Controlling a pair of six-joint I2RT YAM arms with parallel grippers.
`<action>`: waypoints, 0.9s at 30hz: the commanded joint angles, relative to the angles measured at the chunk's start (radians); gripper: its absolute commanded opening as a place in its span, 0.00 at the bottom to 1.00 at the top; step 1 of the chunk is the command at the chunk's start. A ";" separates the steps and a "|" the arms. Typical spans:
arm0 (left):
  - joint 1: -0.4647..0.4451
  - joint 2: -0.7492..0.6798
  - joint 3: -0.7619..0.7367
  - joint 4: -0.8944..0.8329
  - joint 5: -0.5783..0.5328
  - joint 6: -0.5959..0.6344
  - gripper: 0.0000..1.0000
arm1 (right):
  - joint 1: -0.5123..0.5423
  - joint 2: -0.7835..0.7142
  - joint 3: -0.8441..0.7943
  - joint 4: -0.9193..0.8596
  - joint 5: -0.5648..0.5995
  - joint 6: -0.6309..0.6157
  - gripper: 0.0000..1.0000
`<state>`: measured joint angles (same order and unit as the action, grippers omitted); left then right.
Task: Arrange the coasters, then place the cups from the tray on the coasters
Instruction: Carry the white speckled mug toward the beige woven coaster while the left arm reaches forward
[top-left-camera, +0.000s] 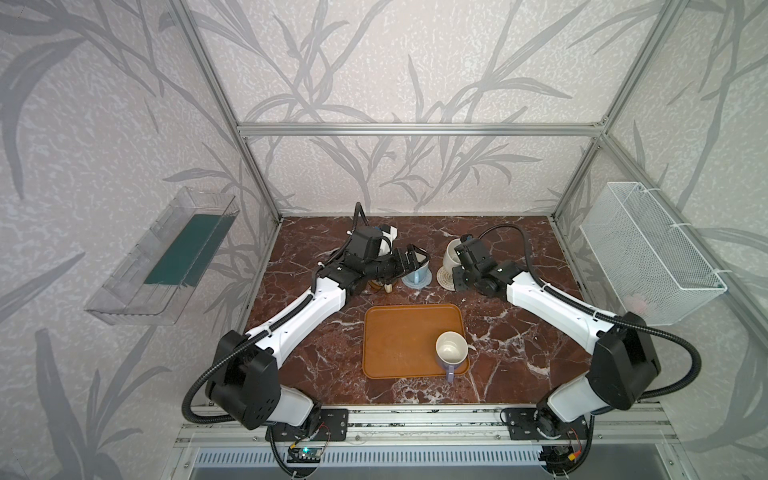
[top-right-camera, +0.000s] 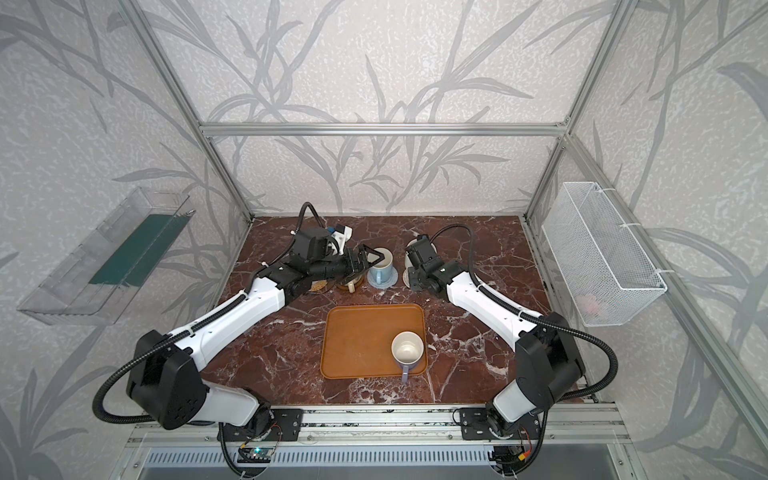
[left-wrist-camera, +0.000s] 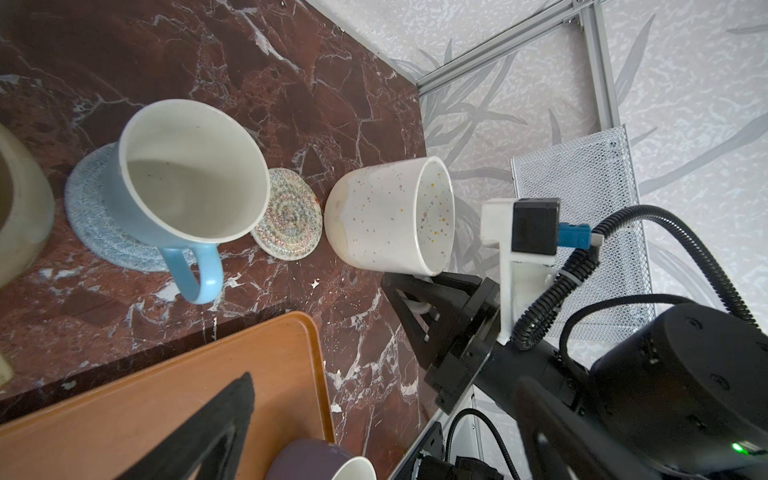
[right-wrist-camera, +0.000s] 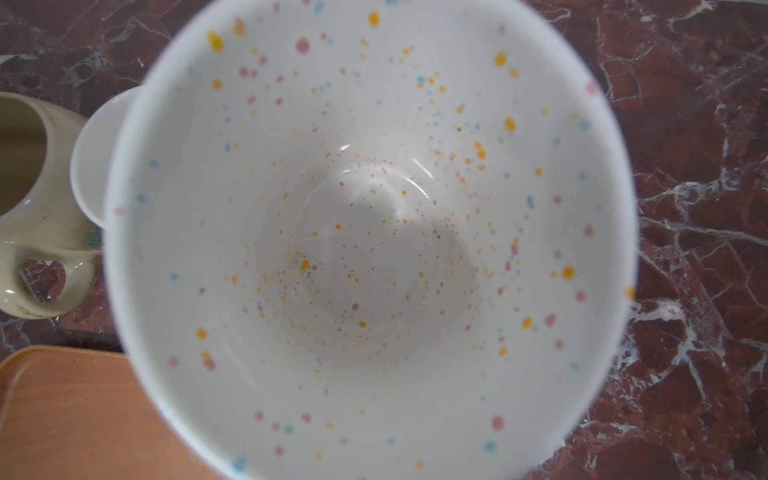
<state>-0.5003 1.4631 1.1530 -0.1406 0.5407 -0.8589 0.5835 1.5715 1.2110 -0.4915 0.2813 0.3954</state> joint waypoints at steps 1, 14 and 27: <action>-0.007 0.027 0.053 0.006 0.006 0.007 0.99 | -0.012 0.025 0.067 0.096 0.028 0.010 0.00; -0.014 0.132 0.143 -0.048 -0.011 -0.002 0.99 | -0.025 0.184 0.163 0.039 0.061 0.092 0.00; -0.012 0.150 0.146 -0.080 -0.019 0.007 0.99 | -0.034 0.266 0.184 0.033 0.029 0.123 0.00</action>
<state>-0.5152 1.6173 1.2922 -0.2119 0.5392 -0.8562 0.5560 1.8519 1.3445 -0.5014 0.2905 0.4927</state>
